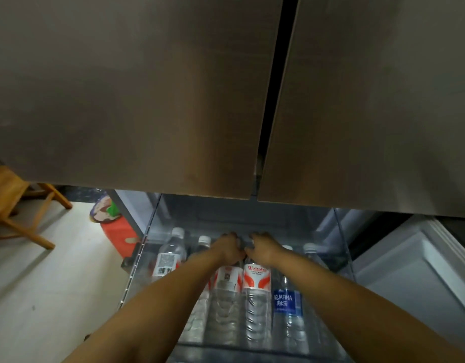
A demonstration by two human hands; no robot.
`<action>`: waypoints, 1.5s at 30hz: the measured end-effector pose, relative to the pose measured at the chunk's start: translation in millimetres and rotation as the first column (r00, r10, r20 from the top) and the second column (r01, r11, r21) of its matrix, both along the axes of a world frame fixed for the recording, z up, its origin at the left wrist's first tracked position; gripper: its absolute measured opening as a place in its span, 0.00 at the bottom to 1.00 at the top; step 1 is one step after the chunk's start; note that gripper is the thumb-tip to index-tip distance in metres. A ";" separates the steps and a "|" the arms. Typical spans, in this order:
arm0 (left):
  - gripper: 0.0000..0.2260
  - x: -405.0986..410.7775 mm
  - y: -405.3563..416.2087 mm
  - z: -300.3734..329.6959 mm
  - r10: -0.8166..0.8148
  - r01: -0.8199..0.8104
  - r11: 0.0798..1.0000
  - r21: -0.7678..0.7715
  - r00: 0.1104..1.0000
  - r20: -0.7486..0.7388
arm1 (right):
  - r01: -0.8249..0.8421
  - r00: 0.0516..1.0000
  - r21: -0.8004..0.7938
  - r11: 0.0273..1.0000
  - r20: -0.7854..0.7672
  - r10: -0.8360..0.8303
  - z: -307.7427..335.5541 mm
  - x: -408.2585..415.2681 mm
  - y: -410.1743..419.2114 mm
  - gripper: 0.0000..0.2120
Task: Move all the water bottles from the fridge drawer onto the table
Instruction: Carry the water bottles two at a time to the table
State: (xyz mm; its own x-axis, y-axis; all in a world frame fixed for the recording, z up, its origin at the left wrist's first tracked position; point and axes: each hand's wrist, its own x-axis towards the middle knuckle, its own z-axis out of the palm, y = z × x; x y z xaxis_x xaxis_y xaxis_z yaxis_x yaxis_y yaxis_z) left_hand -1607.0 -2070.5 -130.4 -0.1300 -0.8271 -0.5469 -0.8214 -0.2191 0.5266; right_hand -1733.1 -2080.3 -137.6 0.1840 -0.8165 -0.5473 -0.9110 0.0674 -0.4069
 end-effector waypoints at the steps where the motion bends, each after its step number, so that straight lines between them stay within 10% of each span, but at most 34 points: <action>1: 0.13 -0.2 1.8 1.2 0.014 -0.015 1.000 -0.015 1.000 -0.018 | 0.011 1.000 -0.016 1.000 -0.008 -0.011 0.7 0.3 1.4 0.24; 6: 0.22 9.9 9.2 3.2 0.151 -0.172 0.981 -0.091 0.968 -0.201 | 0.162 0.956 -0.084 0.983 0.262 -0.135 14.1 -3.8 8.3 0.04; 16: 0.15 37.9 29.3 42.1 0.267 -0.172 0.963 0.210 0.729 -0.630 | 0.398 0.464 0.347 0.849 0.722 -0.513 36.2 -24.2 44.6 0.14; 25: 0.23 64.5 61.1 19.0 0.260 0.099 0.910 0.402 0.620 -0.741 | 0.198 0.524 0.525 0.828 0.657 -0.542 22.6 -40.7 66.7 0.49; 31: 0.18 67.6 63.0 21.3 0.033 0.225 0.925 0.307 0.755 -0.654 | 0.076 0.814 0.475 0.877 0.479 -0.330 16.3 -44.6 94.2 0.23; 35: 0.09 64.8 67.0 19.9 -0.011 0.166 0.963 0.214 0.812 -0.583 | 0.171 0.779 0.453 0.875 0.481 -0.402 20.0 -43.5 99.5 0.22; 40: 0.16 58.6 68.1 18.8 0.211 -0.059 0.967 0.249 0.732 -0.648 | 0.282 0.585 0.476 0.833 0.603 -0.543 27.5 -42.9 99.0 0.24; 45: 0.25 40.8 57.1 27.6 0.581 -0.134 0.804 0.579 0.387 -0.717 | 0.301 0.221 0.634 0.712 0.681 -0.699 45.4 -32.1 85.9 0.24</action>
State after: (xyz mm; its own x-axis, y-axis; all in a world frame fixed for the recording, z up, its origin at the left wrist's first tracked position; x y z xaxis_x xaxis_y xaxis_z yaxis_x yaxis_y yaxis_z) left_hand -1566.3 -2013.4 -102.8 -0.4385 -0.6704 -0.5985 0.1922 -0.7205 0.6663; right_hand -1765.2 -1994.4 -92.1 0.3027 -0.7458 -0.5934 0.1967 0.6581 -0.7267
